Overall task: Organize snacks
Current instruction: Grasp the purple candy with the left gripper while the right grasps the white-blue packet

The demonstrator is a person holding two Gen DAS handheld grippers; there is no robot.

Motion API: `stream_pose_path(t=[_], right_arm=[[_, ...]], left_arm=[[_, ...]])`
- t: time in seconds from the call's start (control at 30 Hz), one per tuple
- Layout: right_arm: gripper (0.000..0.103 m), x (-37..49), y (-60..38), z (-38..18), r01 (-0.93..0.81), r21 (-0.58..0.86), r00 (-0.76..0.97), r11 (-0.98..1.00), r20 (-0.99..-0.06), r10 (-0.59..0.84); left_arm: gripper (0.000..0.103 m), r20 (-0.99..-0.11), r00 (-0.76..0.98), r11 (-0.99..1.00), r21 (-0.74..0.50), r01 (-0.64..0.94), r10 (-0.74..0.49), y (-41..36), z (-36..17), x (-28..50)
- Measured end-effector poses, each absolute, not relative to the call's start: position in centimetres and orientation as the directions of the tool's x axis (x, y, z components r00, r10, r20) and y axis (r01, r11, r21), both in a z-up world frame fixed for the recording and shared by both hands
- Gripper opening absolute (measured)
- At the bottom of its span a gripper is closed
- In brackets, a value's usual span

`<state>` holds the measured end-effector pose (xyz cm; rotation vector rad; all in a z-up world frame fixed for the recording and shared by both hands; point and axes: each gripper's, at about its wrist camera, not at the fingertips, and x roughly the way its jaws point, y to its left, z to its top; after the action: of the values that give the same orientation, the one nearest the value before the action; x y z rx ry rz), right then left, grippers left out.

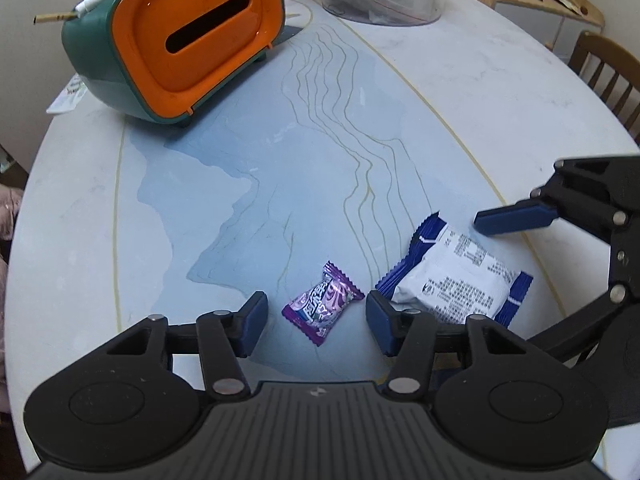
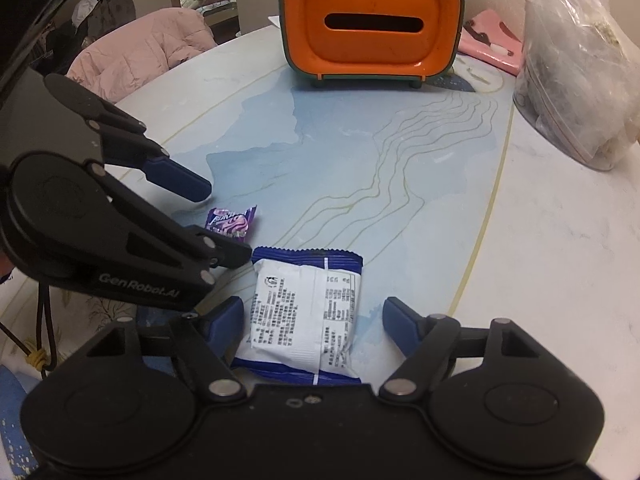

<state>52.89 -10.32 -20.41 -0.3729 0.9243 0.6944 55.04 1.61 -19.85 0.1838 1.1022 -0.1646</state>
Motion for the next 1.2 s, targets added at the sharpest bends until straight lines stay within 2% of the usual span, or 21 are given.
stream_pose_path(t=[0.03, 0.17, 0.2, 0.27, 0.4, 0.77, 1.2], right_arm=[[0.074, 52.8, -10.3, -20.4, -0.686, -0.009, 0.415, 0.728, -0.826, 0.381], [0.065, 52.5, -10.2, -20.5, -0.69, -0.039, 0.436, 0.723, -0.82, 0.372], [0.063, 52.5, -10.2, -20.5, -0.69, -0.045, 0.44, 0.723, -0.818, 0.37], [0.055, 52.5, -10.2, -20.4, -0.683, -0.045, 0.445, 0.729, -0.818, 0.366], [0.049, 52.4, -10.3, -20.1, -0.661, -0.047, 0.45, 0.749, -0.824, 0.346], [0.047, 51.0, -12.8, -18.7, -0.568, 0.027, 0.44, 0.823, -0.835, 0.331], [0.047, 45.7, -14.9, -11.7, -0.509, 0.097, 0.454, 0.855, -0.814, 0.362]], left_arm=[[0.045, -0.895, 0.443, 0.974, 0.059, 0.219, -0.046, 1.6, -19.8, 55.1], [0.036, -0.89, 0.454, 0.975, 0.059, 0.215, -0.047, 1.2, -19.9, 54.8], [0.03, -0.89, 0.453, 0.975, 0.051, 0.216, -0.054, 1.1, -19.9, 54.8], [0.029, -0.89, 0.453, 0.978, 0.049, 0.204, -0.05, 0.9, -19.8, 54.6], [0.022, -0.889, 0.455, 0.984, 0.039, 0.175, -0.046, 0.6, -19.8, 54.3], [0.021, -0.896, 0.443, 0.998, -0.01, 0.061, -0.036, 1.7, -18.2, 52.3], [0.021, -0.871, 0.489, 0.998, -0.061, -0.005, -0.051, 2.9, -10.9, 47.9]])
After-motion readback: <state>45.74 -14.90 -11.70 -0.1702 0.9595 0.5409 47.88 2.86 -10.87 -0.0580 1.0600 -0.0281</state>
